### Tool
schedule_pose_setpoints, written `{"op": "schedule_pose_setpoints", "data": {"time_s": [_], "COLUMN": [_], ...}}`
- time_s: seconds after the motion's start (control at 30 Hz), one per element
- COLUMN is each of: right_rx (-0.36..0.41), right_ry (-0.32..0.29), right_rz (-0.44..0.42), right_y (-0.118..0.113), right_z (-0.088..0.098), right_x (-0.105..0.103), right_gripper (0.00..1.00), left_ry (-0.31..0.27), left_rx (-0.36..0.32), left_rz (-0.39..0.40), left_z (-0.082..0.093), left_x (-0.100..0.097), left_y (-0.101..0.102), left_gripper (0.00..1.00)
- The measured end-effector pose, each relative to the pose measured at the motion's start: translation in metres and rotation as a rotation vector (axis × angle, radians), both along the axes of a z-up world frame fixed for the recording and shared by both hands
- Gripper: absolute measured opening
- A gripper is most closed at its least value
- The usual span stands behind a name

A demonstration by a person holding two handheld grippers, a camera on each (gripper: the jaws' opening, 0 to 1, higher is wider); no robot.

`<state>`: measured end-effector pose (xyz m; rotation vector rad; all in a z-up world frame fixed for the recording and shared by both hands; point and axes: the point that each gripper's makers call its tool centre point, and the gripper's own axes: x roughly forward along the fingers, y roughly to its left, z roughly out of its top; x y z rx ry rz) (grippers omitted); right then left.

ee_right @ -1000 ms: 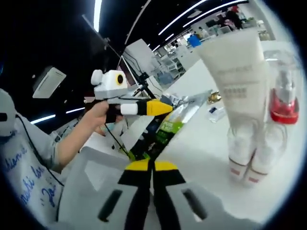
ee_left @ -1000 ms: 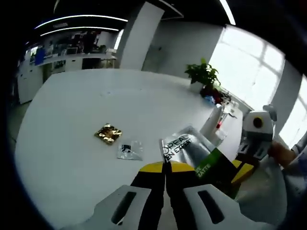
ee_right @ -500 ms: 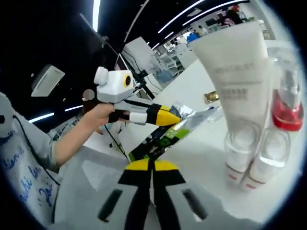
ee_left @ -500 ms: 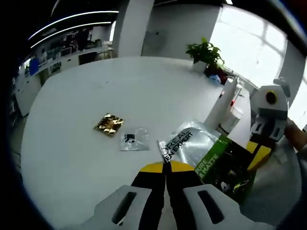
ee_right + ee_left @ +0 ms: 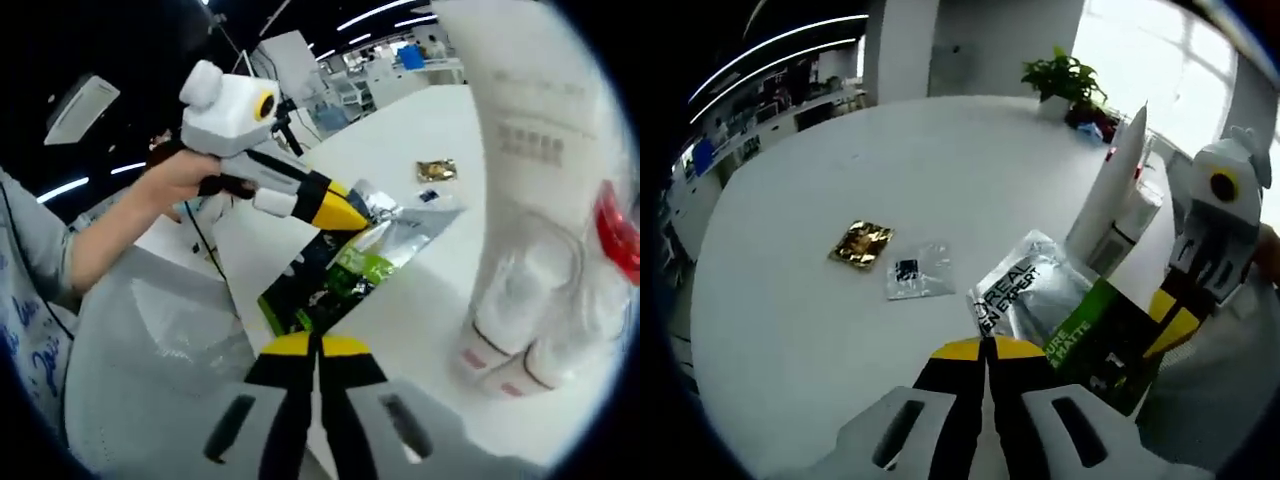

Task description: Arrange the skincare products in the storage area until every visible bottle or jar stands upright without overlapping.

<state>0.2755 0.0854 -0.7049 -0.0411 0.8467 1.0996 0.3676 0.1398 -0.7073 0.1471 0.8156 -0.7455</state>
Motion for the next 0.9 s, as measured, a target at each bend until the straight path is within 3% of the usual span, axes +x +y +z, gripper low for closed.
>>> {"op": "schedule_pose_setpoints", "data": {"time_s": [0.1,0.4,0.53,0.73,0.9], "right_rx": [-0.102,-0.207,-0.294,-0.276,-0.31], "right_ry": [-0.029,-0.035,-0.089,-0.134,-0.178], "right_rz": [0.02,0.016,0.021,0.017,0.11], "right_y": [-0.009,-0.023,-0.033,-0.027,-0.013], "right_z": [-0.014,-0.03,-0.035,-0.025,-0.027], "right_x": [0.0,0.002,0.005,0.008,-0.001], "right_gripper": [0.01,0.05,0.08,0.11,0.16], "left_ry": [0.013,0.048,0.061,0.075,0.085], "left_rx": [-0.023,-0.085,-0.098,-0.106,-0.105], "left_rz": [0.002,0.023,0.029,0.039,0.063], "left_z": [-0.002,-0.006,-0.008,-0.011,-0.014], "left_x": [-0.001,-0.002,-0.003,-0.002,0.001], "left_y": [-0.003,-0.009,-0.01,-0.01,-0.006], "left_gripper": [0.0,0.0,0.0,0.0,0.0]}}
